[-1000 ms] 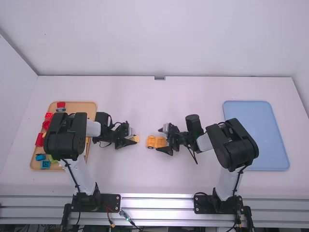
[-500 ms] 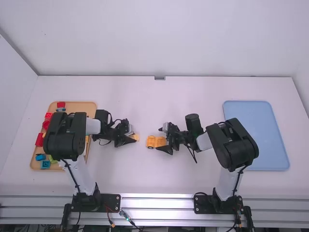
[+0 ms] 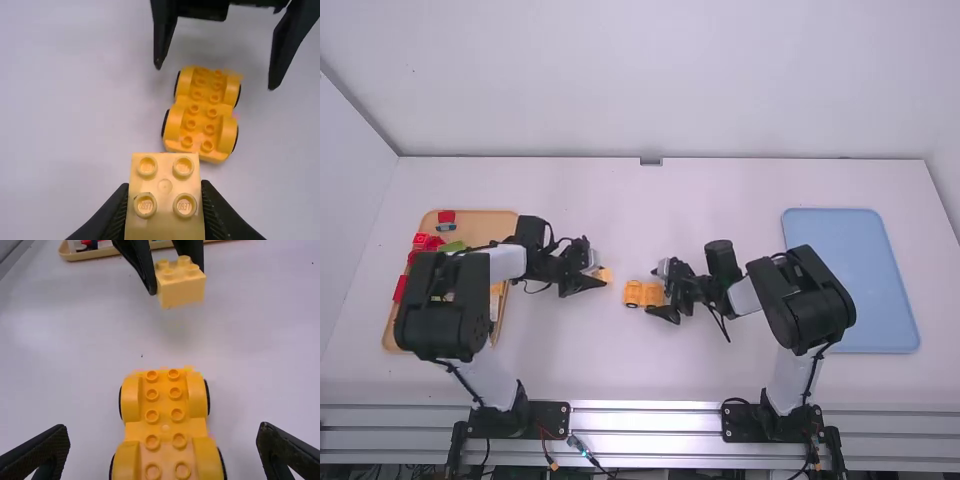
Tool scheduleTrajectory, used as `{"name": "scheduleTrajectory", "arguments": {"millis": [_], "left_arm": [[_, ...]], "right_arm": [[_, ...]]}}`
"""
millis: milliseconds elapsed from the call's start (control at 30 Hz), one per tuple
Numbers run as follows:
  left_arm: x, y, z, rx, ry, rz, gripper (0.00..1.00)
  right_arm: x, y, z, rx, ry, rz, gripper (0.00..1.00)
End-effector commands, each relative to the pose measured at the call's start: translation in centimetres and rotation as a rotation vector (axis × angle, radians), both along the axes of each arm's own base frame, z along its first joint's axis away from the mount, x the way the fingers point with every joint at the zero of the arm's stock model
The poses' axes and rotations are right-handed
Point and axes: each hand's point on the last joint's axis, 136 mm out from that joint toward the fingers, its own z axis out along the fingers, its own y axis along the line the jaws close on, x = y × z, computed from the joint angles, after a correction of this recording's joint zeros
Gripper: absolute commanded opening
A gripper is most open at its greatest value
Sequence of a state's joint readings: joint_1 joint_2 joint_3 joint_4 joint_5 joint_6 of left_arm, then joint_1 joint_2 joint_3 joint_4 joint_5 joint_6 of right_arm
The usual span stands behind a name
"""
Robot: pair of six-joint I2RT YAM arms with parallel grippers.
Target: Assemble lego blocks to make yellow taxi
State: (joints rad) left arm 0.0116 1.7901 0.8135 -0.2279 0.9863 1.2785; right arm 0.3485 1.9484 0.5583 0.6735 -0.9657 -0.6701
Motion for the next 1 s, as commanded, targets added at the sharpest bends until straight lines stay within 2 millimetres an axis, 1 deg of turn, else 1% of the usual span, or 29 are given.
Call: {"name": "scheduleTrajectory", "arguments": {"millis": [0, 33, 167, 233, 400, 467, 567, 600, 633, 733, 767, 800, 867, 900, 967], "left_arm": [[-0.3, -1.5, 1.3, -0.044, -0.021, -0.046, 0.25], [-0.4, -2.0, 1.2, -0.037, -0.034, -0.067, 0.24], [-0.7, -2.9, 1.6, -0.042, -0.055, -0.098, 0.23], [-0.7, -3.0, 1.7, -0.044, -0.058, -0.101, 0.23], [-1.0, -3.1, 1.7, -0.051, -0.042, -0.103, 0.22], [-1.1, -3.1, 1.7, -0.051, -0.04, -0.104, 0.21], [-1.6, -3.8, 1.3, -0.045, -0.055, -0.129, 0.19], [-1.6, -3.8, 1.3, -0.045, -0.055, -0.129, 0.19], [-1.7, -4.2, 1.3, -0.048, -0.059, -0.136, 0.21], [-1.7, -4.9, 1.2, -0.051, -0.069, -0.14, 0.21], [-1.8, -5.2, 1.1, -0.053, -0.075, -0.144, 0.21], [-1.9, -5.4, 1.1, -0.055, -0.077, -0.148, 0.21], [-2.0, -5.6, 1.0, -0.056, -0.082, -0.154, 0.2], [-2.1, -5.5, 0.8, -0.056, -0.083, -0.152, 0.19], [-2.3, -5.5, 0.8, -0.061, -0.081, -0.152, 0.19]], "right_arm": [[-0.3, -0.2, -1.0, -0.028, -0.002, -0.006, 0.99], [-0.3, 0.0, -1.4, -0.035, -0.01, -0.004, 0.99], [0.2, 0.7, -2.2, -0.021, -0.006, -0.019, 0.99], [0.3, 0.8, -2.5, -0.015, -0.008, -0.02, 0.99], [0.9, 1.1, -4.1, -0.016, 0.014, -0.015, 1.0], [1.0, 1.2, -4.2, -0.013, 0.018, -0.01, 0.98], [1.0, 1.4, -4.1, -0.004, 0.016, -0.002, 0.89], [1.0, 1.4, -4.1, -0.004, 0.016, -0.002, 0.89], [1.0, 1.3, -4.1, -0.006, 0.014, -0.001, 0.87], [0.9, 1.3, -4.2, -0.007, 0.017, -0.002, 0.8], [0.8, 1.2, -4.2, -0.005, 0.009, 0.002, 0.76], [0.6, 1.2, -4.2, -0.007, -0.002, 0.01, 0.67], [0.6, 1.1, -4.3, -0.01, -0.003, 0.011, 0.59], [0.5, 1.1, -4.4, -0.011, 0.001, 0.013, 0.5], [0.5, 1.1, -4.4, -0.011, 0.003, 0.013, 0.48]]}}
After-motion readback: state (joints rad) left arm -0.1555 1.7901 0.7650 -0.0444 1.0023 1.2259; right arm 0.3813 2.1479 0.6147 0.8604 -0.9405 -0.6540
